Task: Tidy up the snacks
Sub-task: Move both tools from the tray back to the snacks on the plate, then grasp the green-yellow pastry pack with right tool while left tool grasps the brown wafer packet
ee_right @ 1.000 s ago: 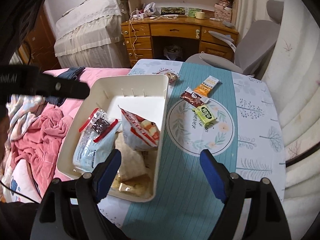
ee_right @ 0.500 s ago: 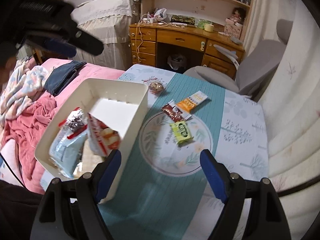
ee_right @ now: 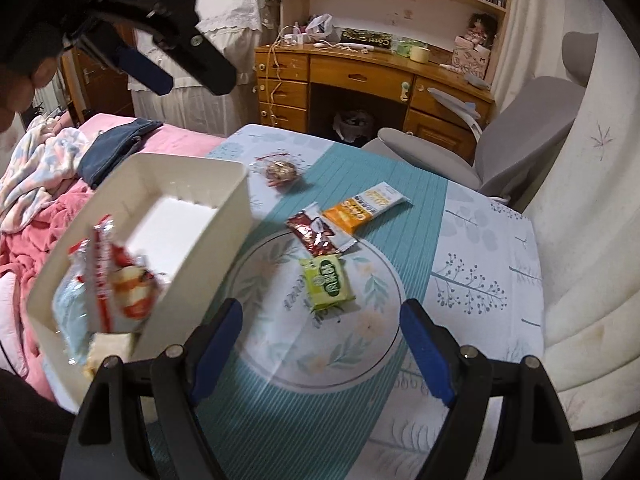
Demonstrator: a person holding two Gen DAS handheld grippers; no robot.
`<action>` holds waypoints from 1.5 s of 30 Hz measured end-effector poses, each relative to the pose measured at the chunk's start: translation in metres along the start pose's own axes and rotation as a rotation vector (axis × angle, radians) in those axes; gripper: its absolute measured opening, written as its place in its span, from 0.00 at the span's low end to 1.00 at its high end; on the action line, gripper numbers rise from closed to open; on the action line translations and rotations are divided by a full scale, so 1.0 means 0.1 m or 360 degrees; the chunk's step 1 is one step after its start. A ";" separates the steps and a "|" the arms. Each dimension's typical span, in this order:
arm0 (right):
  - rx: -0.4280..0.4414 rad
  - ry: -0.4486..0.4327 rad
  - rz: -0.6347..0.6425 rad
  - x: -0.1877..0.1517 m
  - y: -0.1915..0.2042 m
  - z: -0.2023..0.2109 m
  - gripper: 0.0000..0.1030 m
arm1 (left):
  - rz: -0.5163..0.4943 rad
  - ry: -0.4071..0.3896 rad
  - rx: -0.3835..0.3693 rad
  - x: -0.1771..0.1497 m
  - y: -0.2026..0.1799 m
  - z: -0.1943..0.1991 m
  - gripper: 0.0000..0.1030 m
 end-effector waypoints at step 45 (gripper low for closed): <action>0.0099 0.0207 -0.0059 -0.11 -0.15 -1.36 0.36 | 0.0016 0.0732 0.0025 0.67 -0.25 -2.48 0.82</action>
Point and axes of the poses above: each gripper's, at about its wrist camera, not at the fingertips, and z roughly against the way its jaws point, y to its left, x to its top, the point moved 1 cm from there along -z, roughly the way its jaws point, and after that the axes turned 3 degrees about x, right-handed, at the moved point
